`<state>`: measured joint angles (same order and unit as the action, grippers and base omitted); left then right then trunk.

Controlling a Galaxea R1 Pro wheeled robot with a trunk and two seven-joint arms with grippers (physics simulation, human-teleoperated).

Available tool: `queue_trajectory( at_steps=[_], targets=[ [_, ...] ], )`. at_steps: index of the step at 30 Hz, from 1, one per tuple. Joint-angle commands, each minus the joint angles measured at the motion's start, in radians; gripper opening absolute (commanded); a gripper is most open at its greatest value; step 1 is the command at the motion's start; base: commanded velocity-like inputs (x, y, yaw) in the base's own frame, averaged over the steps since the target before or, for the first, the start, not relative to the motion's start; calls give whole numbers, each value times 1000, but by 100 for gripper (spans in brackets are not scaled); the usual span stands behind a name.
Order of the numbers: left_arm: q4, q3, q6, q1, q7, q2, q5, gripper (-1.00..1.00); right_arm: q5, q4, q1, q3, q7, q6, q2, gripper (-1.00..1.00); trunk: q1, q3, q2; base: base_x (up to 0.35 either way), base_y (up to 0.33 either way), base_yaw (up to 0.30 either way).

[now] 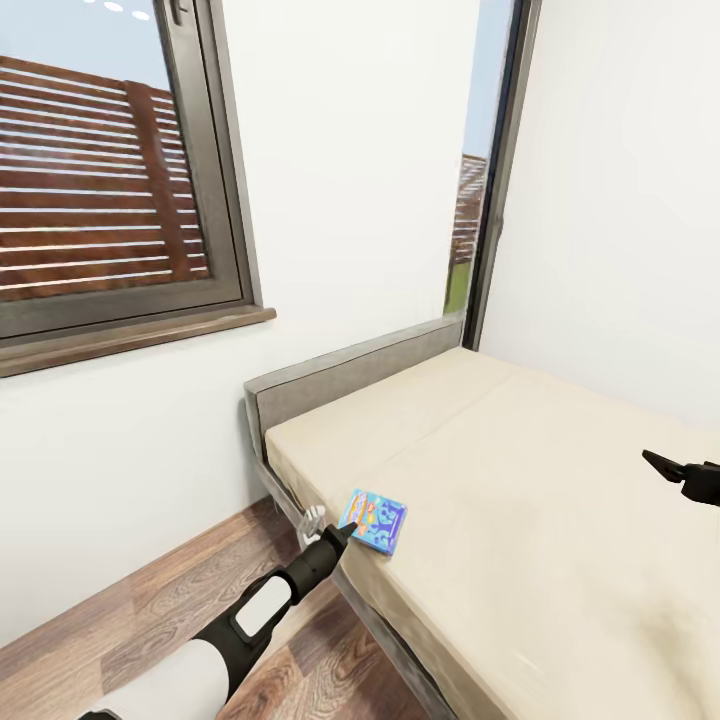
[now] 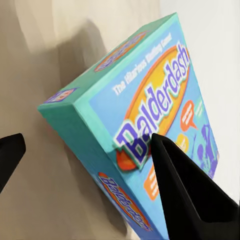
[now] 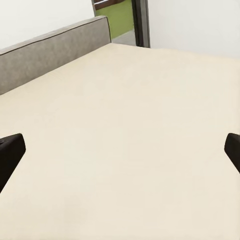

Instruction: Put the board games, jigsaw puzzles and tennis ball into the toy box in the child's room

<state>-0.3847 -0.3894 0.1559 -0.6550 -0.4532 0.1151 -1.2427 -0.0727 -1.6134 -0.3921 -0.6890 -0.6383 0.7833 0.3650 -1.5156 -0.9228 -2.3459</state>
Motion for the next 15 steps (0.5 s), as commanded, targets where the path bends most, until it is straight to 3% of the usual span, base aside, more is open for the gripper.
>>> queue_trajectory(
  at_steps=[1,9,12,15],
  targets=[
    [-2,-3,-2,-18,-7,32,-10,-100,-7,0,-1,-1,0,8,0,100,0,-1,0,0,0,0],
    [-44,-14,-2,-18,-16,32,-6,-100,-7,0,-1,-1,0,8,-1,100,0,-1,0,0,0,0],
    [-69,-67,-2,-17,-17,33,0,-100,-7,0,-1,-1,0,8,-2,100,0,-1,0,0,0,0],
    [-76,-89,-2,-18,-18,33,2,-100,-7,0,-1,-1,0,8,-3,100,0,-1,0,0,0,0]
  ],
)
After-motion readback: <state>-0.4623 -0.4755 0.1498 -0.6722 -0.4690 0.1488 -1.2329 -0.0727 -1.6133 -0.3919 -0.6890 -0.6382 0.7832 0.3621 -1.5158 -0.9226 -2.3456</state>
